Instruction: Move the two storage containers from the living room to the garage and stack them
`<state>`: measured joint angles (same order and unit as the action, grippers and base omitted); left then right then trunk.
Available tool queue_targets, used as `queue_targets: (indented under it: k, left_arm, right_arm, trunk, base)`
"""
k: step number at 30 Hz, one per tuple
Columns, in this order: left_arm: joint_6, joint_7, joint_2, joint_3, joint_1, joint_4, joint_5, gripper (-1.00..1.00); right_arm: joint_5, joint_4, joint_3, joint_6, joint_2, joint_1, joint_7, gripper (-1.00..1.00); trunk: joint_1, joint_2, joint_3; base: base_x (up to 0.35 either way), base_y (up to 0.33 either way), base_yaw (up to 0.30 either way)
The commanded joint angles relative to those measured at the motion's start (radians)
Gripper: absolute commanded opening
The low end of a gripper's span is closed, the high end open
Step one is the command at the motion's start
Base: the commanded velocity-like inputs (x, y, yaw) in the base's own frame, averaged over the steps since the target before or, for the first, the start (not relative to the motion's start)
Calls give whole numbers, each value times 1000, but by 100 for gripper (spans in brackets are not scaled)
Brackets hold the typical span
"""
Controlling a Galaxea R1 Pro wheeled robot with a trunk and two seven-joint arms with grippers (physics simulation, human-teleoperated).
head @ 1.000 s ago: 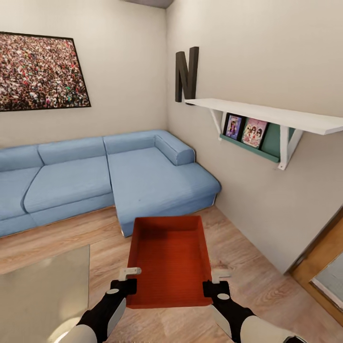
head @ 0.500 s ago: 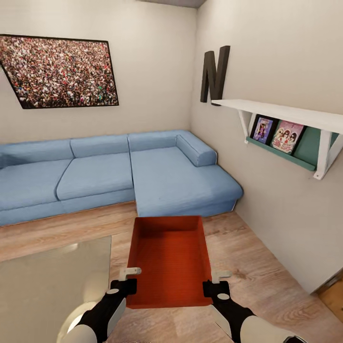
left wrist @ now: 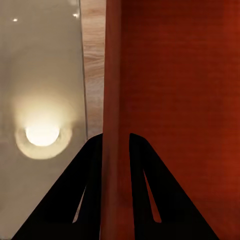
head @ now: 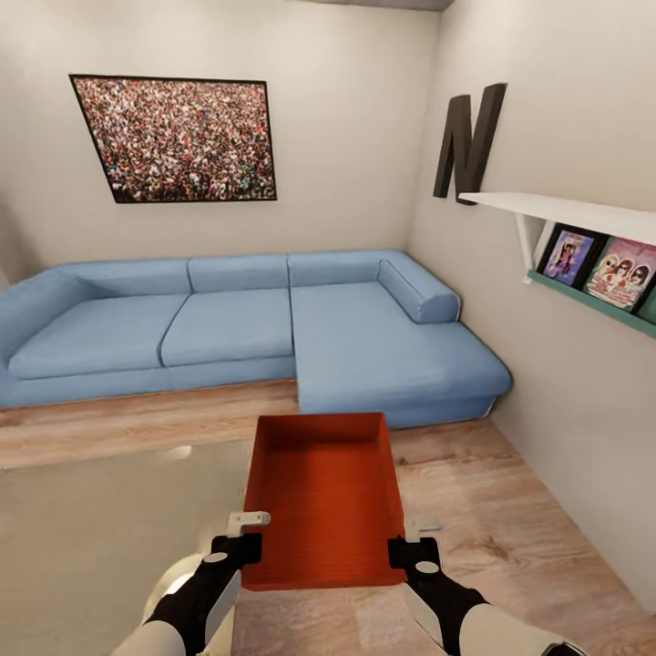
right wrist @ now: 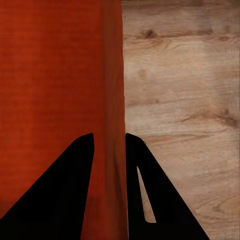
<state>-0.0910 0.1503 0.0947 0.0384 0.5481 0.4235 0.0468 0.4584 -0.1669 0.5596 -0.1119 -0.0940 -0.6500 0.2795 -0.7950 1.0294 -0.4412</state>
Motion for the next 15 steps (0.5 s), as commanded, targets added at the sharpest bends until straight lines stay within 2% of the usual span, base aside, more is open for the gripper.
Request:
queue_targets:
  k: [1,15]
  left_arm:
    - [-7,12,-1,-11,1,3,-11,-100]
    - [-7,12,-1,-11,1,3,-11,-100]
  right_arm:
    - [8,17,10,-8,25,0,8,-100]
    - [8,17,10,-8,25,0,8,-100]
  trunk:
    - [0,1,-1]
    - [0,1,-1]
  base:
    - [0,0,300]
    - [0,0,300]
